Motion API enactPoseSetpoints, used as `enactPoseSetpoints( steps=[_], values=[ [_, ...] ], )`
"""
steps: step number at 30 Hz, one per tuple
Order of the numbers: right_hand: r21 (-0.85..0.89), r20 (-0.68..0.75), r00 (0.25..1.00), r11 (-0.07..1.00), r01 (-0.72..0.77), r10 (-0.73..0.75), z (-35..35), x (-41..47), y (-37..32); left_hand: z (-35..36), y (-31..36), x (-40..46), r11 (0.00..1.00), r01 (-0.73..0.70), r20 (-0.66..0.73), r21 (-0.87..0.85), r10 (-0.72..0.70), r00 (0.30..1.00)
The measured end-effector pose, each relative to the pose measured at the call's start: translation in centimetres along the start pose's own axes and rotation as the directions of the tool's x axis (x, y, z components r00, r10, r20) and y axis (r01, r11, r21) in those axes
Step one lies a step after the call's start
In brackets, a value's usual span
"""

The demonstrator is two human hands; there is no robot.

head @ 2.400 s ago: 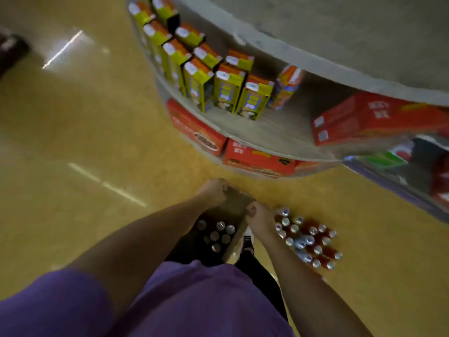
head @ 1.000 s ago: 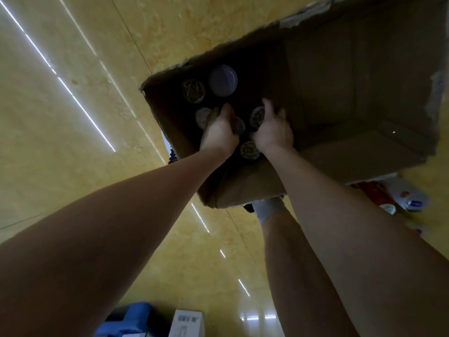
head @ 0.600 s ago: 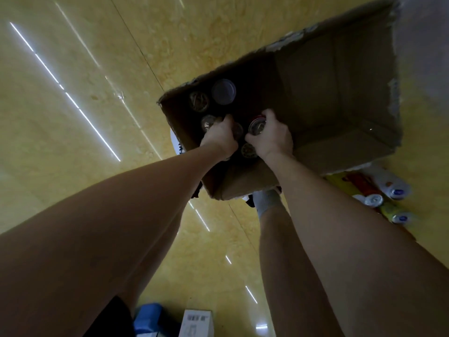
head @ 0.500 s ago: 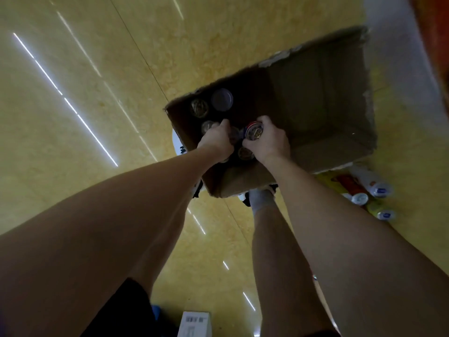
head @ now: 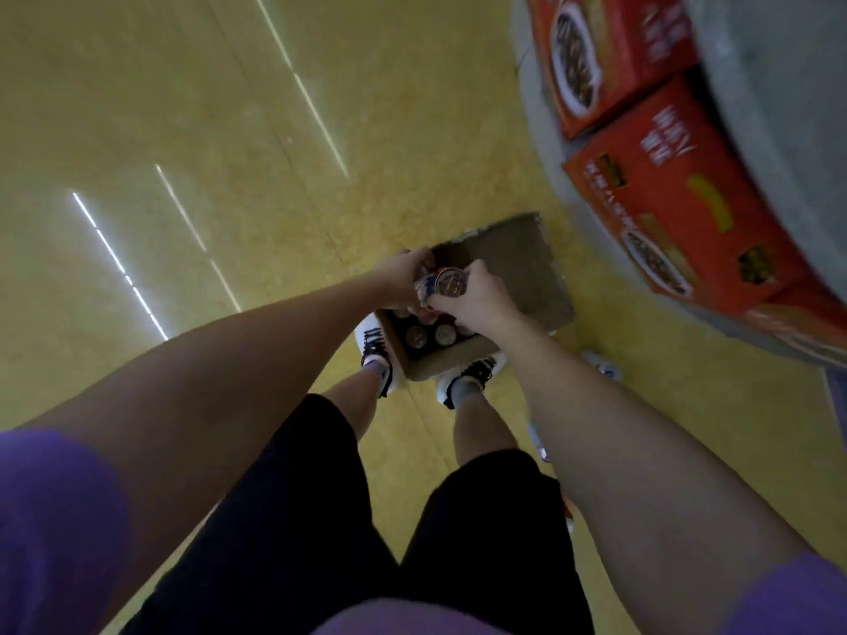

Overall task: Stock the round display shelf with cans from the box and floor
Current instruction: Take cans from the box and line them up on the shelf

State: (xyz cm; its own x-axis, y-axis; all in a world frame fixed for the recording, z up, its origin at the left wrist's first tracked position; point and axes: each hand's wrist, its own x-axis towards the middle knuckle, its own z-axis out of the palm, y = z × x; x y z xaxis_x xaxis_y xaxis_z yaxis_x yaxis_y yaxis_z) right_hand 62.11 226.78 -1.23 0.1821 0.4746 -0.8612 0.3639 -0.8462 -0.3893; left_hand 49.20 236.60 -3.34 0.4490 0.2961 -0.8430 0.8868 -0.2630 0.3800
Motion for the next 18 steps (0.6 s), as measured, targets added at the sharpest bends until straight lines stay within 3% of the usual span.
enactPoseSetpoints(
  steps=[4,7,11,18],
  values=[
    [0.001,0.004,0.998,0.998,0.057,-0.057,-6.4,-8.4,-5.1,-5.7,4.9,-7.8,0.995,-0.071,0.026,-0.065,0.073,0.997],
    [0.03,-0.047,0.987,0.987,0.155,-0.154,-11.2,-14.7,-8.7,-10.2,8.8,-13.4,0.98,-0.145,-0.059,-0.139,0.138,0.989],
    [0.058,-0.084,0.965,0.965,0.255,-0.25,-17.1,-22.3,-12.5,-16.3,14.7,-21.0,0.969,-0.219,-0.143,-0.118,0.202,0.969],
    [0.336,-0.203,0.909,0.846,0.414,-0.364,-23.7,-32.2,-17.9,-23.3,21.5,-31.5,0.928,-0.366,-0.381,-0.077,0.312,0.871]
  ],
)
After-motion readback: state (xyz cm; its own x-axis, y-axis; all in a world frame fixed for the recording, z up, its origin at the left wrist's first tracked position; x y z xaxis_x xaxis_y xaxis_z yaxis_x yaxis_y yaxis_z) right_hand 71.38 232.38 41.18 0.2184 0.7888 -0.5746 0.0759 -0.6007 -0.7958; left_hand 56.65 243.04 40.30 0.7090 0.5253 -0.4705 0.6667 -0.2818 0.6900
